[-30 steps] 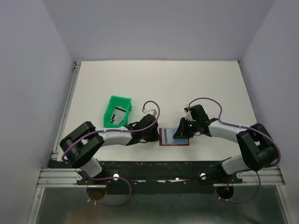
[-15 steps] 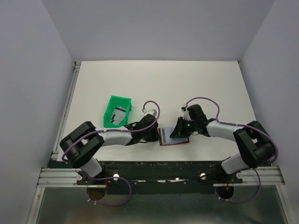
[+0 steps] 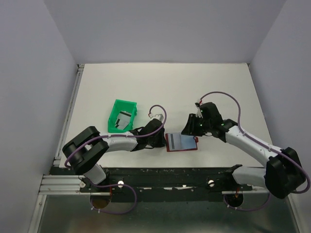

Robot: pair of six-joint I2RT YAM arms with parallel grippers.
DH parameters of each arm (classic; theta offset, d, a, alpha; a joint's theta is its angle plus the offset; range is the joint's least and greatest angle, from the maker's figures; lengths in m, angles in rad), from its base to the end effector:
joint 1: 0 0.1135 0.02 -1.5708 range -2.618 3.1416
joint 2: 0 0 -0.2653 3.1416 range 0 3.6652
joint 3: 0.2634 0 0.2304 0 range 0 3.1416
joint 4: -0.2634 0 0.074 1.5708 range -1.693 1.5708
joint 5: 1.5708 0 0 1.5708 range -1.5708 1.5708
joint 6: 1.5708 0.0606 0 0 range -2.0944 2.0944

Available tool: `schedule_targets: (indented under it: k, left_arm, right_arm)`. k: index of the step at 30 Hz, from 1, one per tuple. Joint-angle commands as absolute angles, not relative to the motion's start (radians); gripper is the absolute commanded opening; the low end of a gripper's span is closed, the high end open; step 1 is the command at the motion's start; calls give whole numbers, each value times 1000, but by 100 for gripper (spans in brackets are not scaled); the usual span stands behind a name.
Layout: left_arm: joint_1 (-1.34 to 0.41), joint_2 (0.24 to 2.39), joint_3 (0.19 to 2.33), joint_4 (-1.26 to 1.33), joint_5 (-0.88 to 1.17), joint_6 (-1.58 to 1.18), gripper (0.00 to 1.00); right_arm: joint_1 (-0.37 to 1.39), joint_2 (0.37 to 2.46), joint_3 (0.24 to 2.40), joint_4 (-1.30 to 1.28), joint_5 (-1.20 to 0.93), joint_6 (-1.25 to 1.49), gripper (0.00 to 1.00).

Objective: Put the credit cards into the card holder
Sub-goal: Insert the credit card into the card holder, then close the card holder at the center of the board.

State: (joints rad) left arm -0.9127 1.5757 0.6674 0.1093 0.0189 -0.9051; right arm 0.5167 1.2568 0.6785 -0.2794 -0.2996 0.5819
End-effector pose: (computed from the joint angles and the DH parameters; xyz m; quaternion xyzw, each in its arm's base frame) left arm 0.1821 -0.2375 0.1438 0.0071 0.9264 -0.3023 0.2244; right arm 0.2028 0.1358 0.1947 -0.0219 0.9278 0.2995 0.2213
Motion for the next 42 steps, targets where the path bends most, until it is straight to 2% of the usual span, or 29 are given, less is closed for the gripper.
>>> schedule_targets:
  k: [1, 4, 6, 20, 23, 33, 36, 37, 42]
  left_arm:
    - [-919, 1609, 640, 43, 38, -888, 0]
    - [-919, 1606, 641, 43, 38, -884, 0]
    - [-919, 1611, 644, 43, 38, -881, 0]
    - [-919, 1605, 641, 38, 37, -884, 0]
    - [-919, 1601, 646, 35, 37, -881, 0]
    - [-919, 1608, 653, 32, 38, -874, 0]
    - [-919, 1608, 655, 32, 38, -873, 0]
    - [-919, 1606, 655, 31, 38, -873, 0]
    - [-920, 1603, 652, 32, 38, -873, 0]
  right_arm:
    - [520, 1178, 745, -579, 41, 569, 50]
    - [519, 1189, 756, -638, 116, 572, 63]
    - [519, 1230, 770, -658, 115, 580, 65]
    - [520, 1376, 775, -591, 115, 584, 66]
    - [520, 1376, 767, -588, 146, 588, 60]
    - [520, 1332, 742, -574, 192, 586, 23]
    - [520, 1322, 742, -561, 186, 572, 3]
    - [520, 1316, 742, -554, 177, 565, 0]
    - [523, 1215, 721, -461, -18, 511, 0]
